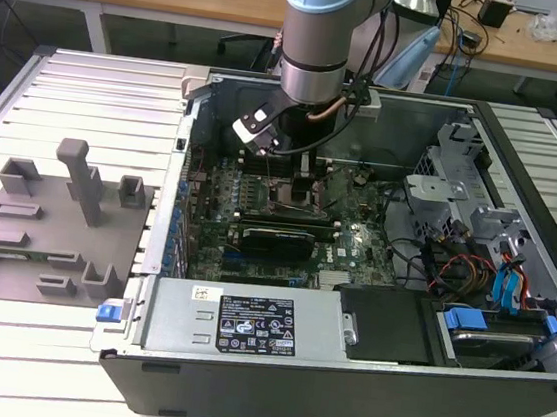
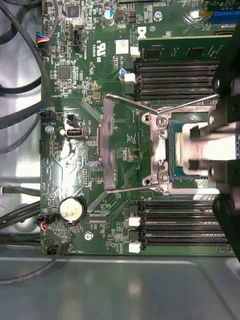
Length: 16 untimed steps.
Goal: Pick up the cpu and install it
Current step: 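Place the cpu into insertion slot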
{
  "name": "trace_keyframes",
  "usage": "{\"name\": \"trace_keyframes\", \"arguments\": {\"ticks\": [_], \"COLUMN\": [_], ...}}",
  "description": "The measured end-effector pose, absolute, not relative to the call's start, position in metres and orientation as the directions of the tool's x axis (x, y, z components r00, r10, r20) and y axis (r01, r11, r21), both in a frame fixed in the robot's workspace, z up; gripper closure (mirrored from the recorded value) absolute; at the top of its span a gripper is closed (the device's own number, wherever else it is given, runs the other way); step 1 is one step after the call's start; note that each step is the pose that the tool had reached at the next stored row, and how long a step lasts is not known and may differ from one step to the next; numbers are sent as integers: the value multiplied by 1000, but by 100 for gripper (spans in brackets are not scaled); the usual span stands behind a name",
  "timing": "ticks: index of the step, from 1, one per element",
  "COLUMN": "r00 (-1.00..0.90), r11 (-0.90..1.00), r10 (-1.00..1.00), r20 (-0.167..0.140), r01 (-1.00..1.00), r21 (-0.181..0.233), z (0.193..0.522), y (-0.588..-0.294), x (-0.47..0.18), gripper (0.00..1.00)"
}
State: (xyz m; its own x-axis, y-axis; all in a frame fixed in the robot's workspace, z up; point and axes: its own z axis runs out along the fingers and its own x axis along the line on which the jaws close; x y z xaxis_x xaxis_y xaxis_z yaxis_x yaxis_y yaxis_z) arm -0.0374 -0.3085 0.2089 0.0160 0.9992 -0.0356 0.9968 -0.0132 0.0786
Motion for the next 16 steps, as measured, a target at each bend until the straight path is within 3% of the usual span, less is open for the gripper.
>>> {"name": "trace_keyframes", "arguments": {"ticks": [3,6,8,16], "r00": [16,16,14,14], "r11": [-13,-13,-13,-13], "r10": [999,999,999,999], "r20": [-36,-35,-36,-36], "r01": [997,997,1000,1000], "r21": [79,78,27,26], "z": [210,210,209,207], "y": [-309,-309,-309,-309], "x": [-37,-37,-36,-35], "gripper": [89,89,89,89]}}
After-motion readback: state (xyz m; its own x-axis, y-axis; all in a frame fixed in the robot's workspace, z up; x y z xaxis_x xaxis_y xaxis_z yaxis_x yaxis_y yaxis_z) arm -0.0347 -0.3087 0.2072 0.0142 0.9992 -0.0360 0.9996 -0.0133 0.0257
